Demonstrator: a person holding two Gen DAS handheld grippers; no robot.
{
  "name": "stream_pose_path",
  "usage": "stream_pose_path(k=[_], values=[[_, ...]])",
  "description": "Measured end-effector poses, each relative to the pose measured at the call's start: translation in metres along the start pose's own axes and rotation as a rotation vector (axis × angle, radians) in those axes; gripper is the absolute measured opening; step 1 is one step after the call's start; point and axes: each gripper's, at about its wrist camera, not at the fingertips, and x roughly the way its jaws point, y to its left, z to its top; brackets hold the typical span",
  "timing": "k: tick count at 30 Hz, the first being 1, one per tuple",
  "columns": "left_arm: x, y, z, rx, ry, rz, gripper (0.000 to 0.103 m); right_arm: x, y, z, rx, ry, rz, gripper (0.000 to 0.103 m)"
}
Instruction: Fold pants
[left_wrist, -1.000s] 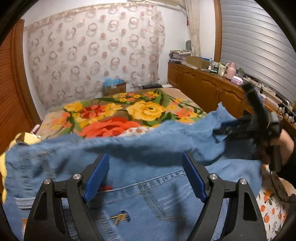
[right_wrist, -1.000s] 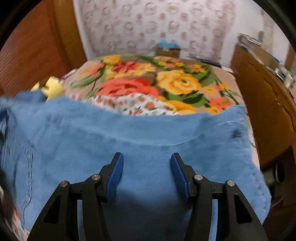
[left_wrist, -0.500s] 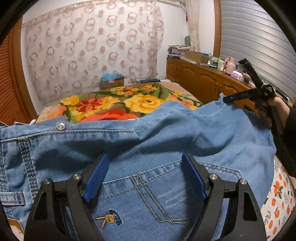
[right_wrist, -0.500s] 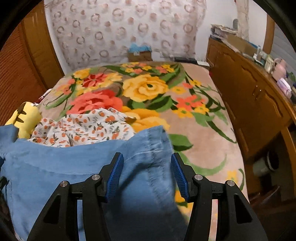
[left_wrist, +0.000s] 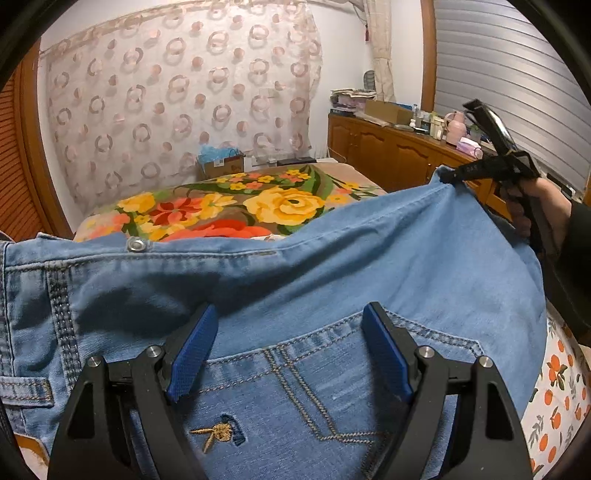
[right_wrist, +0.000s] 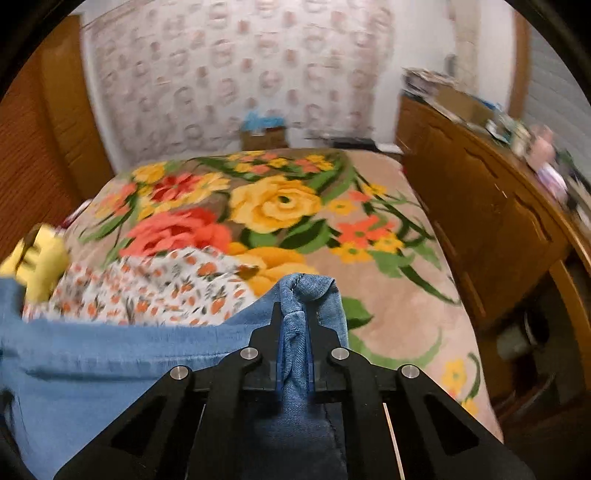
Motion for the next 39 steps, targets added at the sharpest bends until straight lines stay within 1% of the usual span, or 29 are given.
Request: stream_pose_path(k=[3,5,8,10,13,16,19,22,24,26,28,30,33,35,39], values=[[-0.003,0.002,-0.002,-0.009,-0.004,-0.003,0.081,0.006,0.001,-0.009,-0.015,0.035,-0.005,0.010],[-0.003,0.001,-0.001,-0.012,-0.007,-0.004,0.081,0.000,-0.004,-0.013,0.006,0.027,-0.001,0.026],[-0.003,0.001,-0.001,-0.004,-0.009,-0.002,0.081,-0.021,-0.017,-0.022,0.039,-0.029,0.011,0.038],[-0.005,0.000,0.000,0.002,-0.015,-0.001,0.081,-0.038,-0.022,-0.030,0.048,-0.061,0.031,0.043],[-0.006,0.000,0.000,0.002,-0.018,0.000,0.081,-0.066,-0.031,-0.060,0.057,-0.091,0.053,0.052],[-0.008,-0.001,0.000,0.007,-0.021,0.003,0.081,-0.089,-0.045,-0.094,0.086,-0.097,0.079,0.055],[-0.009,-0.004,0.000,0.021,-0.026,0.011,0.081,-0.110,-0.057,-0.126,0.101,-0.084,0.101,0.056],[-0.008,-0.007,-0.001,0.034,-0.025,0.023,0.081,-0.126,-0.066,-0.148,0.115,-0.059,0.114,0.056],[-0.007,-0.008,-0.001,0.038,-0.023,0.030,0.081,-0.128,-0.071,-0.162,0.143,-0.033,0.128,0.056],[-0.005,-0.008,-0.001,0.038,-0.020,0.033,0.081,-0.129,-0.078,-0.169,0.162,-0.018,0.138,0.056],[-0.005,-0.008,-0.001,0.037,-0.018,0.032,0.081,-0.126,-0.082,-0.170,0.177,-0.014,0.142,0.056],[-0.004,-0.008,-0.001,0.034,-0.016,0.031,0.081,-0.124,-0.088,-0.172,0.210,0.001,0.168,0.056],[-0.002,-0.007,-0.002,0.028,-0.011,0.029,0.081,-0.112,-0.093,-0.164,0.248,0.023,0.182,0.056],[-0.001,-0.006,-0.002,0.026,-0.009,0.028,0.081,-0.108,-0.100,-0.161,0.296,0.036,0.206,0.056],[-0.001,-0.005,-0.003,0.026,-0.010,0.027,0.081,-0.105,-0.109,-0.157,0.346,0.031,0.252,0.054]])
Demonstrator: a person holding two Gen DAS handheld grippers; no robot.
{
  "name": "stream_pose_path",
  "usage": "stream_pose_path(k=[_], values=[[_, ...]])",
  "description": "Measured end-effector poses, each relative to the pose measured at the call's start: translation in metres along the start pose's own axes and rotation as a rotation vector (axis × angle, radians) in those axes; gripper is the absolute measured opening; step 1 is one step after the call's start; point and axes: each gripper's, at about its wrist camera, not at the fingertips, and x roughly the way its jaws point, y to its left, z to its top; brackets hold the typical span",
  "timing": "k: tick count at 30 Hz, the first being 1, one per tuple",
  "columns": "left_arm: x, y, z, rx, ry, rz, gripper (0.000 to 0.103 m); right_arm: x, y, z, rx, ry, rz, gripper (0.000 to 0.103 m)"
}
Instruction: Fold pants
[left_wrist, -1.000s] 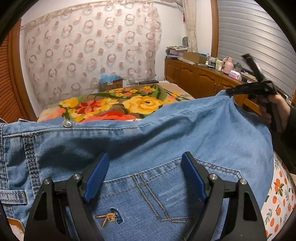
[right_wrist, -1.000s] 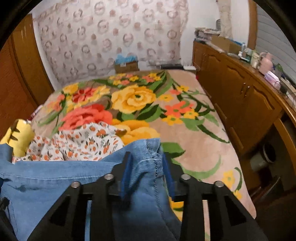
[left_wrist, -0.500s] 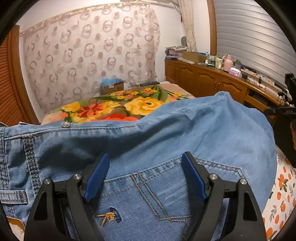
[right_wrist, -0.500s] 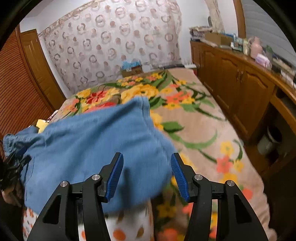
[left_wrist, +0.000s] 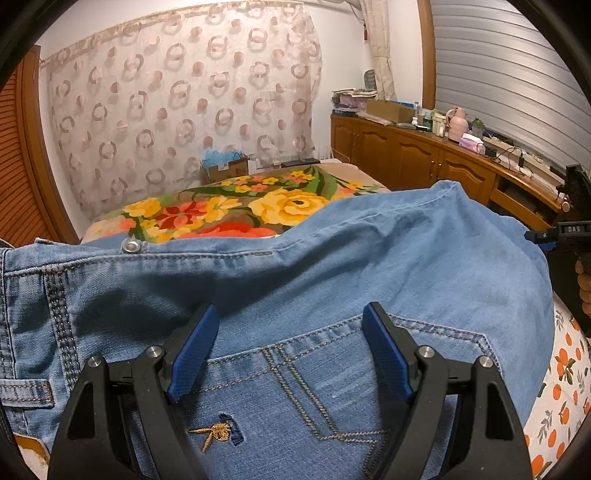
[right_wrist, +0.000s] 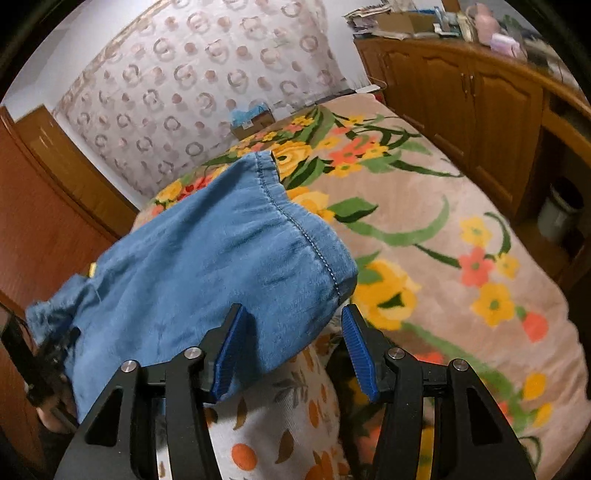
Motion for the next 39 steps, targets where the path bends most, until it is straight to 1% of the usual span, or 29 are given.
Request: stream_pose_path(k=[2,3,4,5,7,9,12,14,16,18,21,22,23,24,27,28,29,30,31,33,35,36,37,39], values=[[0.000,-0.001,0.001,0.001,-0.003,0.002,0.081,-0.001,-0.003,0.001,-0.003,-0.012,0.005,0.035],[0.000,-0.001,0.001,0.005,-0.003,0.008,0.081,-0.001,-0.003,-0.001,-0.007,-0.021,0.005,0.028],[0.001,-0.002,0.002,0.009,0.004,0.014,0.081,-0.001,-0.001,-0.004,-0.014,-0.032,0.003,0.012],[0.001,-0.003,0.003,0.010,0.012,0.019,0.081,-0.003,-0.001,-0.005,-0.024,-0.047,-0.008,0.008],[-0.003,-0.002,0.012,-0.001,0.015,0.039,0.081,-0.005,0.004,-0.012,-0.036,-0.086,-0.034,0.004],[-0.009,-0.001,0.023,0.001,0.014,0.049,0.081,-0.009,0.004,-0.012,-0.046,-0.110,-0.057,0.004],[-0.014,-0.003,0.040,0.033,0.014,0.045,0.081,-0.011,0.010,-0.017,-0.067,-0.138,-0.069,0.003],[-0.015,-0.005,0.048,0.050,0.015,0.026,0.081,-0.011,0.013,-0.022,-0.086,-0.148,-0.075,0.002],[-0.011,-0.010,0.059,0.067,0.024,-0.017,0.081,-0.010,0.016,-0.028,-0.099,-0.163,-0.075,0.002],[-0.001,-0.017,0.064,0.098,0.052,-0.052,0.081,-0.010,0.014,-0.029,-0.109,-0.161,-0.066,0.002],[0.022,-0.031,0.066,0.175,0.125,-0.063,0.080,-0.009,0.010,-0.029,-0.125,-0.153,-0.061,0.002],[0.029,-0.035,0.066,0.196,0.147,-0.063,0.078,-0.008,0.011,-0.031,-0.132,-0.150,-0.057,0.002],[0.037,-0.040,0.066,0.224,0.168,-0.053,0.073,-0.009,0.010,-0.031,-0.137,-0.147,-0.054,0.002],[0.042,-0.043,0.067,0.247,0.184,-0.040,0.064,-0.010,0.011,-0.030,-0.143,-0.145,-0.053,0.002],[0.055,-0.045,0.069,0.273,0.218,-0.006,0.052,-0.011,0.013,-0.030,-0.167,-0.146,-0.049,0.002],[0.060,-0.045,0.071,0.276,0.233,0.003,0.050,-0.012,0.013,-0.030,-0.174,-0.146,-0.047,0.002],[0.065,-0.043,0.073,0.272,0.251,0.009,0.044,-0.012,0.014,-0.030,-0.181,-0.146,-0.044,0.002],[0.066,-0.041,0.073,0.267,0.260,0.007,0.036,-0.012,0.014,-0.030,-0.186,-0.145,-0.043,0.002],[0.068,-0.039,0.073,0.261,0.274,-0.002,0.032,-0.012,0.013,-0.030,-0.191,-0.145,-0.040,0.002],[0.072,-0.036,0.074,0.249,0.281,-0.006,0.012,-0.012,0.013,-0.029,-0.201,-0.146,-0.042,0.002],[0.070,-0.034,0.079,0.234,0.263,0.024,0.011,-0.010,0.012,-0.028,-0.204,-0.146,-0.045,0.002],[0.067,-0.029,0.084,0.204,0.235,0.052,0.012,-0.010,0.011,-0.027,-0.203,-0.145,-0.047,0.002],[0.065,-0.026,0.088,0.176,0.220,0.054,0.012,-0.009,0.008,-0.025,-0.199,-0.142,-0.050,0.002],[0.065,-0.021,0.092,0.130,0.229,0.031,0.013,-0.007,0.005,-0.023,-0.181,-0.134,-0.051,0.002]])
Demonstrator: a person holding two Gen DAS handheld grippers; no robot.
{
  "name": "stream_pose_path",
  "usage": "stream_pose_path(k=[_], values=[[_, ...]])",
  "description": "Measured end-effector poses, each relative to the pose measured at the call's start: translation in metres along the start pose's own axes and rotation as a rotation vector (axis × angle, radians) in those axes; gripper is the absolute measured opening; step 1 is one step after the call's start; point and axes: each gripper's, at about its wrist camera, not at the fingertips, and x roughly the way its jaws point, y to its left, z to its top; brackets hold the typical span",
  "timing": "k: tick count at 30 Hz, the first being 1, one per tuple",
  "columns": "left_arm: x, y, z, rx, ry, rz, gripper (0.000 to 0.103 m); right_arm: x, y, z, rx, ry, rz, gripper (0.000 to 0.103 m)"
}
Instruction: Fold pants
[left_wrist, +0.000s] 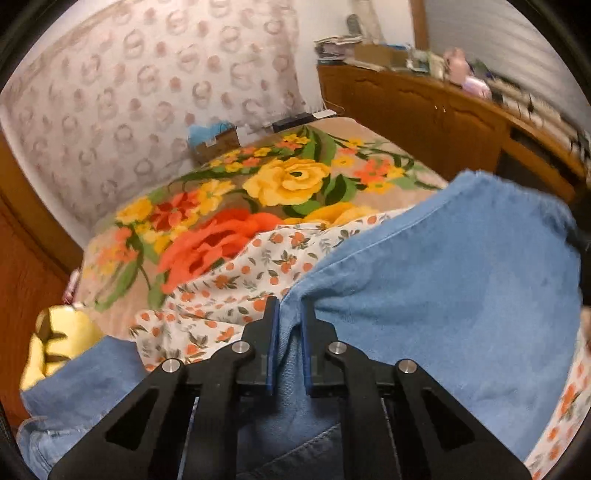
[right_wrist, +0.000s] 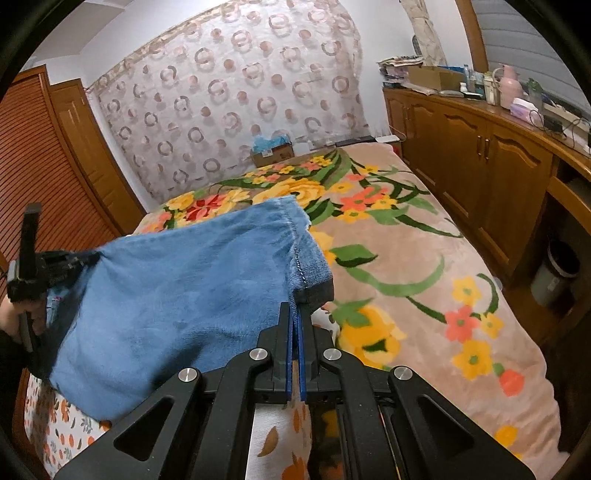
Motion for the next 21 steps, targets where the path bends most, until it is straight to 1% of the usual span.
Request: stream_pose_path(k=[2,4,6,7,9,14,17,21], values=[[-0.004,-0.003,-0.002,0.017,-0.011,-0.006,0.014,0.001,-0.002,0.001,0.023,0.008,0.006,0.002],[-0.013,-0.007,-0.007,0.036,-0.038,-0.011,0.021,0.001,-0.002,0.002,0.031,0.009,0.004,0.002],[-0.022,-0.005,-0.010,0.016,-0.050,-0.016,0.036,0.000,0.002,0.004,0.030,0.007,0.001,0.002],[-0.030,-0.004,-0.014,0.004,-0.064,-0.026,0.039,-0.001,0.005,0.006,0.029,0.005,-0.001,0.002],[-0.042,-0.003,-0.020,0.000,-0.090,-0.034,0.052,-0.003,0.010,0.009,0.025,-0.003,-0.004,0.002],[-0.068,0.006,-0.037,-0.041,-0.137,-0.051,0.056,-0.011,0.025,0.019,0.000,-0.028,-0.005,0.002],[-0.085,0.013,-0.051,-0.065,-0.173,-0.049,0.057,-0.017,0.038,0.025,-0.026,-0.045,-0.002,0.002],[-0.111,0.031,-0.071,-0.107,-0.196,-0.051,0.057,-0.022,0.072,0.036,-0.067,-0.069,0.028,0.002]])
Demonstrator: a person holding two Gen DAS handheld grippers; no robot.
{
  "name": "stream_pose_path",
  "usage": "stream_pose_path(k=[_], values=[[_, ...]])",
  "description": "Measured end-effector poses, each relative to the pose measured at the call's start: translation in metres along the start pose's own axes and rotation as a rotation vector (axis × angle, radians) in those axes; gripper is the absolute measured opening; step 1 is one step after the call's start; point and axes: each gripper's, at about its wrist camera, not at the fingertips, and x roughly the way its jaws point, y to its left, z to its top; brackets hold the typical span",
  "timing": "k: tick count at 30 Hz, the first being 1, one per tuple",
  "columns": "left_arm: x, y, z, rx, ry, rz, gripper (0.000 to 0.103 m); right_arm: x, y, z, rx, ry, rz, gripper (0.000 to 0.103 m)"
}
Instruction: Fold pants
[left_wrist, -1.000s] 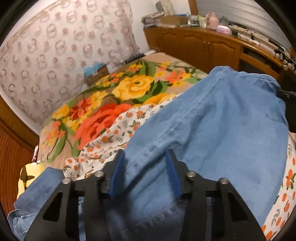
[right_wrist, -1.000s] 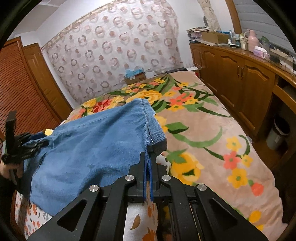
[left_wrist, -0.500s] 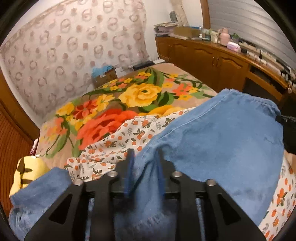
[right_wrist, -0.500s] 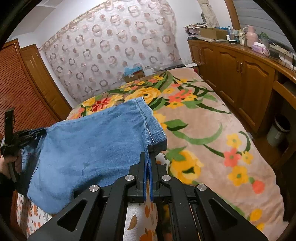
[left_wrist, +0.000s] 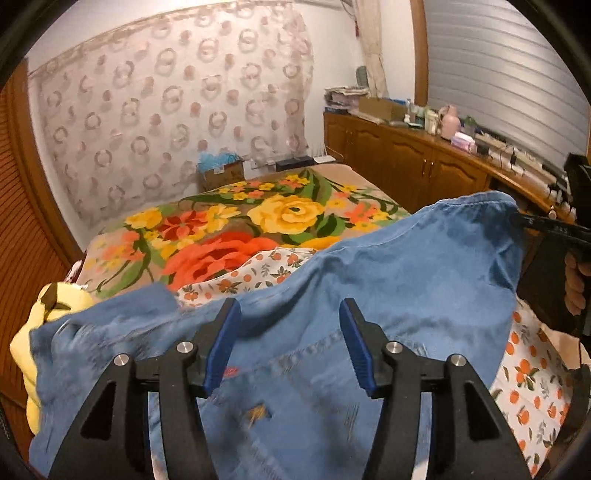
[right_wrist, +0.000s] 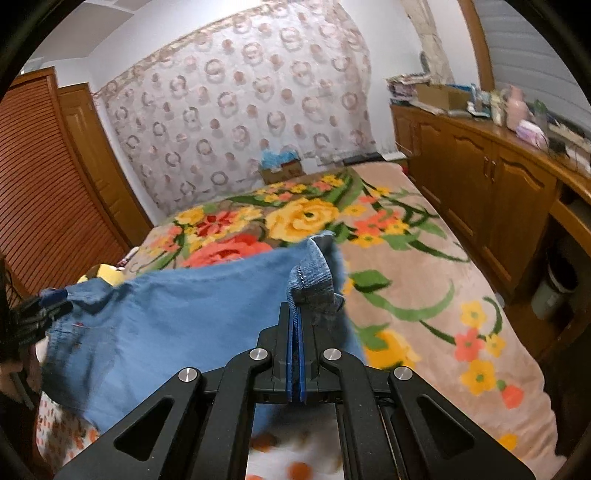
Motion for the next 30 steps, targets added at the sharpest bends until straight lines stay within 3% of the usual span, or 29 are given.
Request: stream_pose_path(k=[8,14,18,23,30], values=[[-0.049,0.051,-0.029,-0.059,-0.047,0.054,0.057,0.014,0.116,0.013,-0.114,-0.012,0.158,0.002],[-0.078,0.093,-0.059,-0.111,-0.055,0.121,0.057,0.025,0.230,0.010,-0.190,0.015,0.366,0.002],[-0.096,0.121,-0.078,-0.153,-0.058,0.162,0.057,0.026,0.296,-0.012,-0.250,0.059,0.512,0.002],[-0.104,0.141,-0.091,-0.184,-0.057,0.188,0.057,0.046,0.329,-0.057,-0.295,0.164,0.568,0.002],[-0.099,0.138,-0.095,-0.186,-0.058,0.167,0.057,0.083,0.312,-0.097,-0.269,0.287,0.520,0.004]])
